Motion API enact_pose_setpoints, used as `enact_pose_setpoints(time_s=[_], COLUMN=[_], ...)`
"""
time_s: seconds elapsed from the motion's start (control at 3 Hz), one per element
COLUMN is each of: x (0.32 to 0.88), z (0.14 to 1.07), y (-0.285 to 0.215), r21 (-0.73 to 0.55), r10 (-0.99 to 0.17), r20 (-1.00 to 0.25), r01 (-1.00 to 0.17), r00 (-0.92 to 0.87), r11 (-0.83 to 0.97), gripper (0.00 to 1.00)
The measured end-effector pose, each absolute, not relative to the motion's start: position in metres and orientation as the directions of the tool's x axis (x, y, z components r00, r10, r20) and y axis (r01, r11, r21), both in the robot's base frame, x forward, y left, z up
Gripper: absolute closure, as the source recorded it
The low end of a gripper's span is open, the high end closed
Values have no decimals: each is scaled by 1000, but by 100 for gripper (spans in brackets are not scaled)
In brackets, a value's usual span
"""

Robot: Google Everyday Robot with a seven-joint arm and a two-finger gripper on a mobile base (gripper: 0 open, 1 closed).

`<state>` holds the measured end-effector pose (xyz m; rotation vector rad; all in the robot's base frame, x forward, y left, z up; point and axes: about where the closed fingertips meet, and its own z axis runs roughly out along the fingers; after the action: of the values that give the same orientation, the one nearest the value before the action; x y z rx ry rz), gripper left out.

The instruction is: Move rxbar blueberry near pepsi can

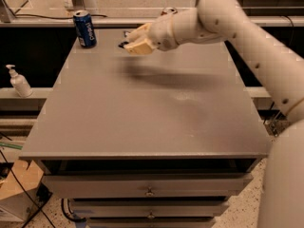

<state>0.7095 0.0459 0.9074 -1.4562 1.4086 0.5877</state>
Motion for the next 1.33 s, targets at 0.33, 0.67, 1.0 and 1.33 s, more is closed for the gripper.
enact_pose_setpoints(time_s=[0.33,0.67,1.0,1.33], x=[728,746,763,780], z=[896,881,867,856], y=[91,127,152,161], r21=[-335,-343,-346,-355], r10=[-438,-437,-448,-480], r20=[-861,-856,-851,-836], r01=[-936,-936,-935,-929], r00=[258,277,276,266], r11=[106,79,81,103], gripper=[100,82,59,35])
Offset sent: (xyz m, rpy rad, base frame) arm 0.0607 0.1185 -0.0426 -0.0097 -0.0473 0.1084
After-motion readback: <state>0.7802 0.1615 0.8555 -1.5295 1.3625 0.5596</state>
